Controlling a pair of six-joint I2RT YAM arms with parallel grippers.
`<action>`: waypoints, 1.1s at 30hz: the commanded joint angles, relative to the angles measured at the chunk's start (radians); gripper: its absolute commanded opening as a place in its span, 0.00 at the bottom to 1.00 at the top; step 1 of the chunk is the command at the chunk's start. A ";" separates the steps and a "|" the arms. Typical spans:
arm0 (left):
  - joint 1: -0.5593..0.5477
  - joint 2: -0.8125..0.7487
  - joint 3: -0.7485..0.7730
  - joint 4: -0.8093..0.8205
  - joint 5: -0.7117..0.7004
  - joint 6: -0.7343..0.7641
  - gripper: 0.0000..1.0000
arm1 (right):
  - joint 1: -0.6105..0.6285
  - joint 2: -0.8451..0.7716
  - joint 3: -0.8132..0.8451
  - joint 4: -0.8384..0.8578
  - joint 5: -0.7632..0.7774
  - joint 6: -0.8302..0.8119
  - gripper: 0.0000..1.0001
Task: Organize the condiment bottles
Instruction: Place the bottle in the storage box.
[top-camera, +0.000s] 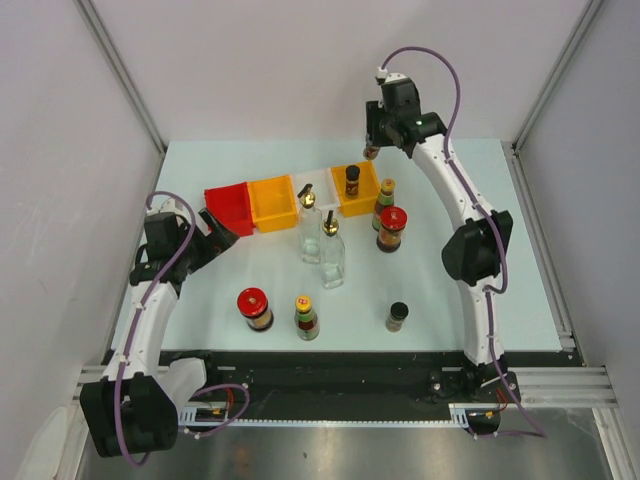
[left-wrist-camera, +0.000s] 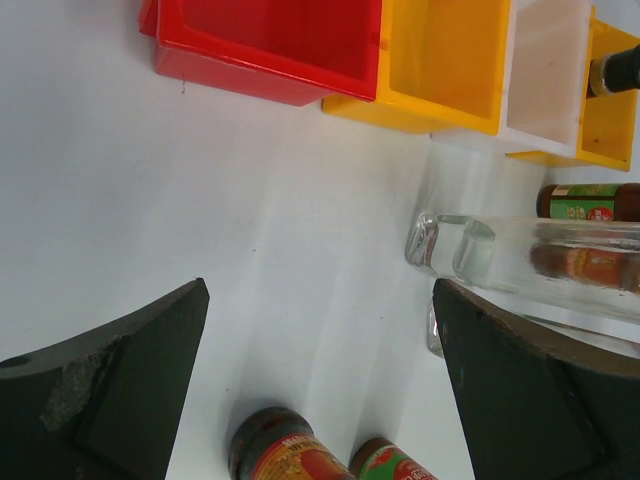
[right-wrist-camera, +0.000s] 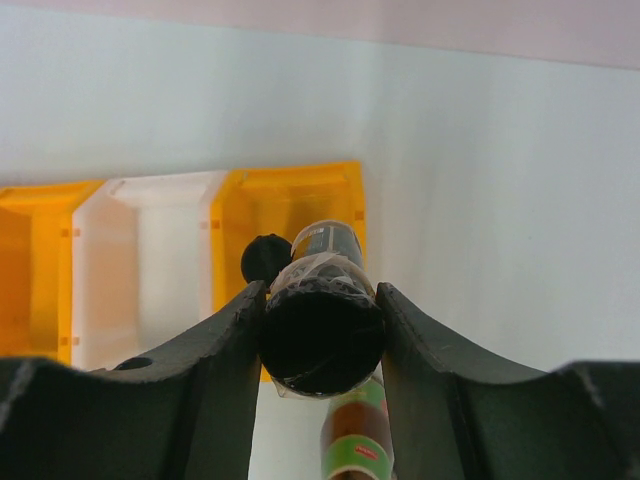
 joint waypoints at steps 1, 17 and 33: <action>0.007 0.003 0.004 0.026 0.019 0.012 1.00 | 0.013 0.042 0.065 0.042 -0.015 -0.012 0.00; 0.007 0.017 0.004 0.028 0.020 0.012 1.00 | 0.021 0.209 0.122 0.132 -0.009 -0.031 0.00; 0.009 0.025 0.004 0.029 0.023 0.011 1.00 | -0.007 0.296 0.124 0.148 -0.058 -0.065 0.00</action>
